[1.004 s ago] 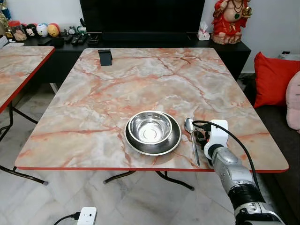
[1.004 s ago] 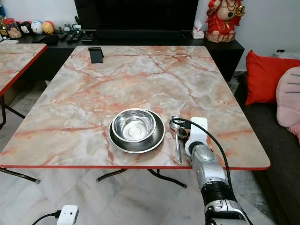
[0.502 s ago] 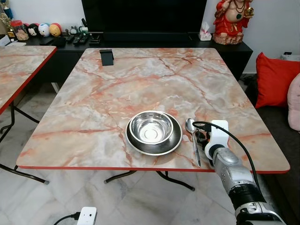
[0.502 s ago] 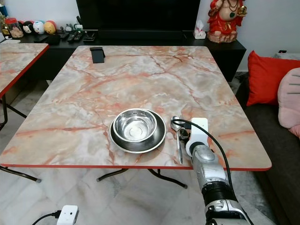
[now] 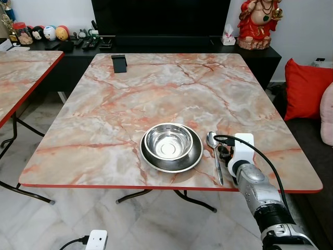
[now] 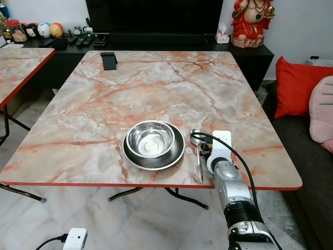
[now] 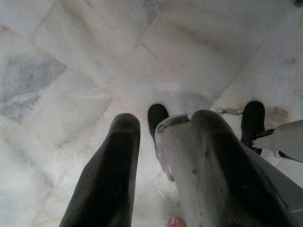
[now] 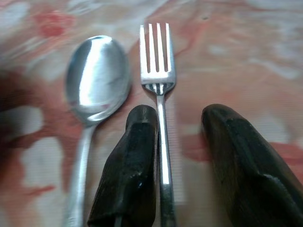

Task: Setting the table

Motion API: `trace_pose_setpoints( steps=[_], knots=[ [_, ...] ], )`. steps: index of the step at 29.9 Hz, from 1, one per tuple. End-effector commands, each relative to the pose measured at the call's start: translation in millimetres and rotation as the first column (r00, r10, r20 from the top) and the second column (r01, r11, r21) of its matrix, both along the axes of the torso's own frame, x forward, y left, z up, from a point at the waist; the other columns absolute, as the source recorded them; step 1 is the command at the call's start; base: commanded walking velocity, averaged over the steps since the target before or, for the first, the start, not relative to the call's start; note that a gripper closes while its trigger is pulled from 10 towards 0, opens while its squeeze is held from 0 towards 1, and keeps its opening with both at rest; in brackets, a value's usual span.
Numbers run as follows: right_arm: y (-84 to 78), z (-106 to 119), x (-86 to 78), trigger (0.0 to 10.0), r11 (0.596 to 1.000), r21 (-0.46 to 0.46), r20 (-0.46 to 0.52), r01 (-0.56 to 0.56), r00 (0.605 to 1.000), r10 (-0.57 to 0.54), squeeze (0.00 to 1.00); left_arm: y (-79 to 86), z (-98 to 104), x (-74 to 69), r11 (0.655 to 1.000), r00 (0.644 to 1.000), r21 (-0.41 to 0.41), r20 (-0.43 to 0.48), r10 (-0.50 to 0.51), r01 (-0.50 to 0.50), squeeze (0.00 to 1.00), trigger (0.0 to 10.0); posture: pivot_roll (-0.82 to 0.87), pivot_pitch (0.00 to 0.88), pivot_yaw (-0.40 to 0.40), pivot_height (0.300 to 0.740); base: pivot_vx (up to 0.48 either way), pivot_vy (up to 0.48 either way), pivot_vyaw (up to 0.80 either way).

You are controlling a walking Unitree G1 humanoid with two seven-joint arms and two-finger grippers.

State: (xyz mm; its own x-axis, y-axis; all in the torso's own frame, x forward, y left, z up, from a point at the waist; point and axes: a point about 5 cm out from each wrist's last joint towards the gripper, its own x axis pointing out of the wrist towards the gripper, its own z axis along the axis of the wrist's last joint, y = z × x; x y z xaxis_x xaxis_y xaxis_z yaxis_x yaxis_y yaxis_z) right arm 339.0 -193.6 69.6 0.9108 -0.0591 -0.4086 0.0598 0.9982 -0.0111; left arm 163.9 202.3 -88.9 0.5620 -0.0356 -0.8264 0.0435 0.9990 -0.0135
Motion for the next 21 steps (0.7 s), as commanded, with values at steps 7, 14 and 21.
trace_pose_setpoints(
  steps=[7,14,21],
  knots=[
    [-5.1,2.6,1.4,10.0,0.999,0.012,0.013,0.033,0.999,-0.033,0.0,1.5,-1.5,-3.4,1.0,1.0,0.002,-0.02,0.0,0.0,0.0,10.0,0.0,0.0,-0.005,0.736,0.0,0.0,0.0],
    [-1.8,3.6,2.1,10.0,0.999,0.026,0.031,0.021,0.999,-0.022,0.0,1.6,-1.5,-3.5,1.0,1.0,0.006,-0.021,-0.002,0.003,0.0,10.0,0.0,0.0,-0.006,0.736,0.0,0.0,0.0],
    [3.3,7.4,4.1,10.0,0.999,0.047,0.062,-0.001,0.998,-0.001,0.0,1.4,-1.6,-3.5,1.0,1.0,0.007,-0.023,-0.004,0.004,0.0,10.0,0.0,0.0,-0.006,0.736,0.0,0.0,0.0]
  ],
)
